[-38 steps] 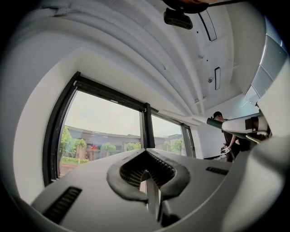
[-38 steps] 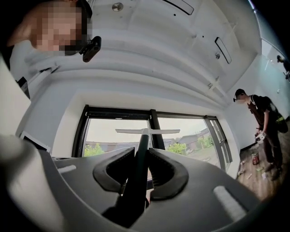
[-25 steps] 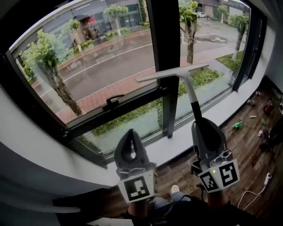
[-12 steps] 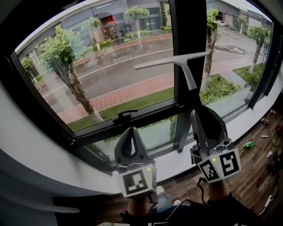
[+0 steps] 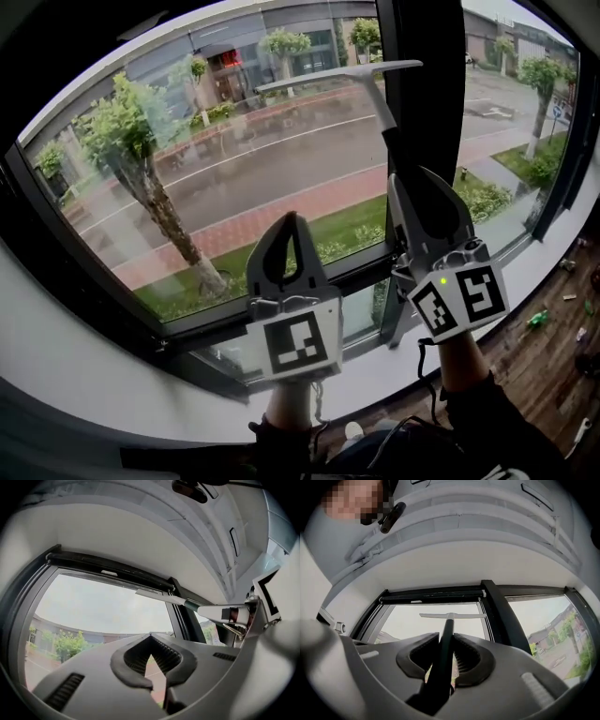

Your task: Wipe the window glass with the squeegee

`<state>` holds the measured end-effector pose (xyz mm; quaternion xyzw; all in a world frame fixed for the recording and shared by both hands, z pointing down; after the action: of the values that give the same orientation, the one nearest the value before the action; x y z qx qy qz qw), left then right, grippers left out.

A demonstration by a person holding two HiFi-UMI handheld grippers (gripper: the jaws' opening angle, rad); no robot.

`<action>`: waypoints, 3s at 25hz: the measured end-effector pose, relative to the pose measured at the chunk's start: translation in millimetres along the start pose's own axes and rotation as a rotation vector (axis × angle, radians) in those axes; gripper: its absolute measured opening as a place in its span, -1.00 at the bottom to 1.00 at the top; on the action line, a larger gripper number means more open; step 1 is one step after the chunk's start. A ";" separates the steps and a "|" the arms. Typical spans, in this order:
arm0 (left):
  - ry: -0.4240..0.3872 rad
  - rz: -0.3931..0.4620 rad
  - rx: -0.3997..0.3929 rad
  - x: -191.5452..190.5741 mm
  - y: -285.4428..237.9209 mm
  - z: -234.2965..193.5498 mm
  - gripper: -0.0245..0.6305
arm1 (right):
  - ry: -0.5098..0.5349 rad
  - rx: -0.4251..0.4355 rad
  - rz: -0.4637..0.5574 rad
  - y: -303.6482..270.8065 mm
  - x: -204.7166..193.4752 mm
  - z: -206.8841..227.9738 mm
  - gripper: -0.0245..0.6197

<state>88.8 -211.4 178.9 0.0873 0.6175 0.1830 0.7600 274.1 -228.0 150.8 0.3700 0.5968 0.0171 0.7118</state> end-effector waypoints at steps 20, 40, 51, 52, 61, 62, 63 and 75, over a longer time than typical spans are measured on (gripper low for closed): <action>-0.018 0.042 0.022 15.8 -91.2 -13.3 -0.93 | 0.063 0.033 0.043 -144.1 16.8 44.2 -0.63; -0.017 -0.003 0.032 -11.8 -87.0 -13.6 -0.93 | 0.100 0.016 0.022 -133.8 -16.3 39.0 -0.63; -0.014 -0.042 0.060 -24.4 -68.7 -5.2 -0.93 | 0.068 -0.007 -0.023 -109.0 -32.7 41.4 -0.63; -0.012 -0.046 0.063 -26.1 -67.0 -4.4 -0.93 | 0.071 -0.010 -0.029 -106.7 -34.6 42.1 -0.63; 0.011 -0.110 0.103 -59.0 -44.1 -7.6 -0.93 | 0.094 -0.034 -0.079 -80.8 -67.6 31.9 -0.63; 0.010 -0.113 0.100 -61.1 -42.2 -6.0 -0.93 | 0.095 -0.034 -0.086 -77.3 -70.4 31.9 -0.63; 0.009 -0.119 0.098 -63.6 -40.0 -4.0 -0.93 | 0.093 -0.035 -0.094 -73.2 -73.5 32.3 -0.63; 0.023 -0.181 0.082 -90.5 -17.2 8.6 -0.93 | 0.050 -0.049 -0.184 -40.3 -105.3 31.1 -0.63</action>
<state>84.7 -261.4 256.7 0.0600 0.6386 0.0895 0.7619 253.9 -322.1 217.3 0.2954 0.6453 -0.0245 0.7040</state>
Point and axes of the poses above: the fingertips, and each gripper's own axes: y backward along the fingers, z to its right, x out of its top, the point moved 7 cm from there along y, backward along the fingers, and after that the axes turned 6 degrees about -y, right-handed, at the moved point
